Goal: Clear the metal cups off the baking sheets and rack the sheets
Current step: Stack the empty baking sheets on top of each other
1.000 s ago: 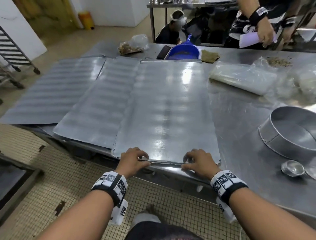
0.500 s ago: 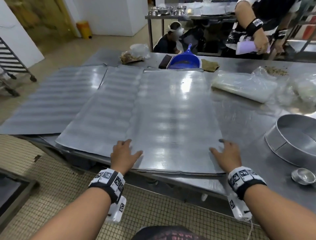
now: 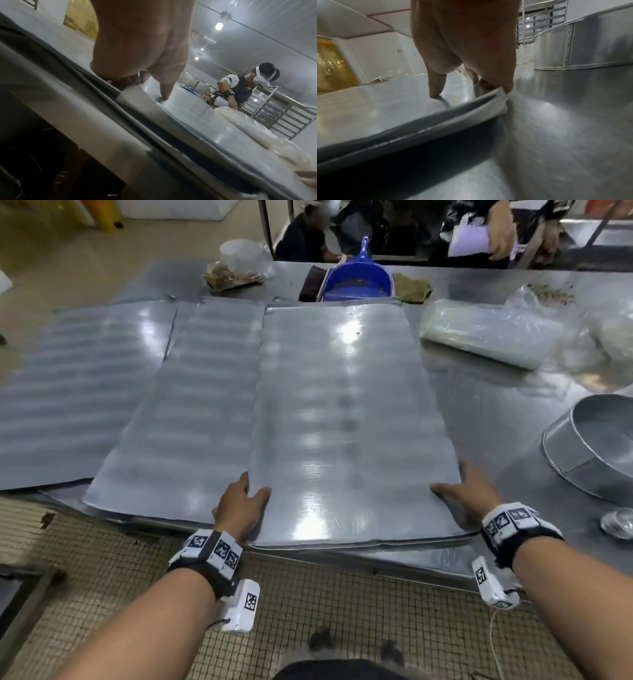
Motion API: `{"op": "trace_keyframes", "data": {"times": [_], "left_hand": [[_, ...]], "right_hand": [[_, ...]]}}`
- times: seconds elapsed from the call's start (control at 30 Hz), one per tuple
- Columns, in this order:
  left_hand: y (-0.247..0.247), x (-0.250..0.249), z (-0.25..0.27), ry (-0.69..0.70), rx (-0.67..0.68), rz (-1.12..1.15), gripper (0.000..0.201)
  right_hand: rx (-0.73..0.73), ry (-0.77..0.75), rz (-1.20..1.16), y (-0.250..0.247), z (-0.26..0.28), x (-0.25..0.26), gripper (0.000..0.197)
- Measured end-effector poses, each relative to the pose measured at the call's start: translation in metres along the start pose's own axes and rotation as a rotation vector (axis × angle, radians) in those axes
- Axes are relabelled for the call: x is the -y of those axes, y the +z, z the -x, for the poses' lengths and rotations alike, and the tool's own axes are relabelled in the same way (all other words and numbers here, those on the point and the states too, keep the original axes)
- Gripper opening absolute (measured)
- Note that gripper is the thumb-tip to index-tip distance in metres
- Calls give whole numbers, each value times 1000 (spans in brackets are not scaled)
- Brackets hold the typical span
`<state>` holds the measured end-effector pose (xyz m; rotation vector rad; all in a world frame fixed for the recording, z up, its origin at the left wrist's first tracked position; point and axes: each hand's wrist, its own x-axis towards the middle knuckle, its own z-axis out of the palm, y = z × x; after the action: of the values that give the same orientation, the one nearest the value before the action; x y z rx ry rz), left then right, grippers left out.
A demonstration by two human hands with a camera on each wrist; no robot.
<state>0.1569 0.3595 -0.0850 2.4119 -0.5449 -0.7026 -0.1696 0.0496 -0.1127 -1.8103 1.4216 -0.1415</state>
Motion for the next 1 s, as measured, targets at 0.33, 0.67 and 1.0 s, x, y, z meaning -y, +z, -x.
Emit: {"op": "trace_keyframes", "data": {"times": [0.33, 0.67, 1.0], "left_hand": [[-12, -8, 3, 2, 20, 214, 31], [-12, 7, 86, 41, 17, 345, 38], [51, 25, 197, 2, -76, 401, 19]], "right_hand": [[81, 39, -124, -19, 3, 13, 88], [158, -81, -268, -53, 56, -34, 98], [-18, -117, -156, -47, 139, -118, 44]]}}
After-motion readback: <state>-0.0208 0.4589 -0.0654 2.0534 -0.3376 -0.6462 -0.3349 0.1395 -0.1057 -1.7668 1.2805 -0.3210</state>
